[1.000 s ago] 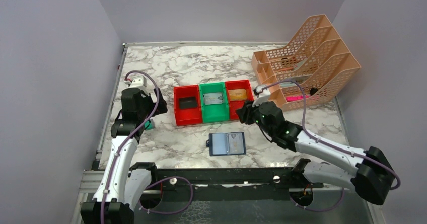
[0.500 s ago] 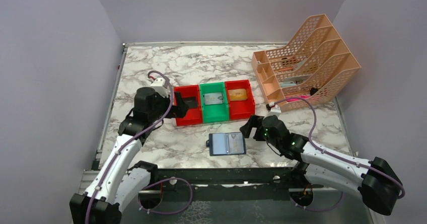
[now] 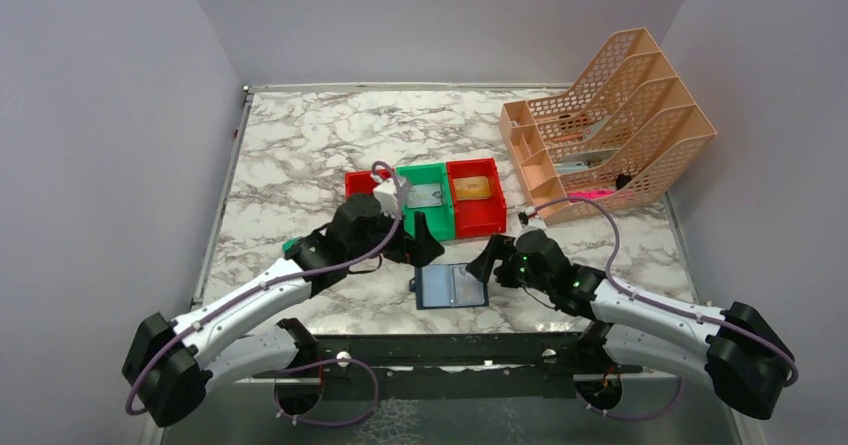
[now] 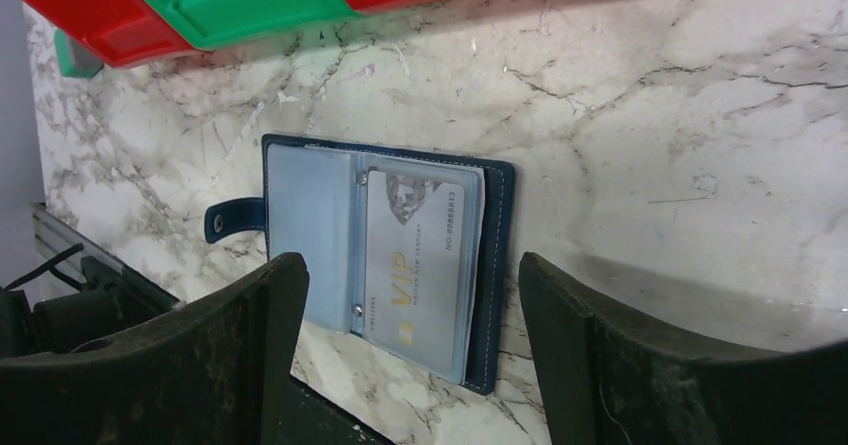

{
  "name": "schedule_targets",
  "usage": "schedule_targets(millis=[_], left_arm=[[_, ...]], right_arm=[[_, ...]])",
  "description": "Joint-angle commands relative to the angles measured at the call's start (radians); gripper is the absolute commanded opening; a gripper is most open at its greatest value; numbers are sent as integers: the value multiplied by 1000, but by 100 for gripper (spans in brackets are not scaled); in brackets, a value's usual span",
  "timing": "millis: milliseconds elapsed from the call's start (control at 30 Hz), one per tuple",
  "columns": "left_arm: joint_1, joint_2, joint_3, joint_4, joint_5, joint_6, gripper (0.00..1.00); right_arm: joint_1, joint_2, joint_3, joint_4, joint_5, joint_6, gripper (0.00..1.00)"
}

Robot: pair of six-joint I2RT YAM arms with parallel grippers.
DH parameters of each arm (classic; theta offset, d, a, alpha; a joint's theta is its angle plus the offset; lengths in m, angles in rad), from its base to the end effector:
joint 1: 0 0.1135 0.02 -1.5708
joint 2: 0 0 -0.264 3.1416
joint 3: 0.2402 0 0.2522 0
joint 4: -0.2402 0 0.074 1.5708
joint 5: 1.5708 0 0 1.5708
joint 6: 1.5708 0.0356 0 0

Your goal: Take the credit cards out of the card holder

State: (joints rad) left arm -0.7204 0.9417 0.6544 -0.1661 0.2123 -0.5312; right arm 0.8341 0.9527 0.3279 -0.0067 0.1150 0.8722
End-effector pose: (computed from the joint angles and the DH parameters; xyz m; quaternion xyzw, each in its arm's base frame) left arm 0.1562 -0.1471 0.2674 0.1356 0.8341 -0.3816 0.3746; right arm 0.1300 0.1373 0.1695 0.0430 0.8896 0.3067 0.3357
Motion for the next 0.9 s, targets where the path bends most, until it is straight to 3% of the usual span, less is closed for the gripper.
schedule_targets(millis=[0, 233, 533, 867], left_arm=[[-134, 109, -22, 148, -30, -73, 90], [-275, 268, -38, 221, -105, -137, 82], [-311, 417, -55, 273, -128, -207, 64], [-315, 485, -40, 284, -138, -215, 46]], right_arm=[[3, 44, 13, 18, -61, 33, 79], [3, 97, 32, 11, -107, 41, 56], [3, 142, 34, 29, -133, 49, 50], [3, 173, 67, 4, -120, 39, 37]])
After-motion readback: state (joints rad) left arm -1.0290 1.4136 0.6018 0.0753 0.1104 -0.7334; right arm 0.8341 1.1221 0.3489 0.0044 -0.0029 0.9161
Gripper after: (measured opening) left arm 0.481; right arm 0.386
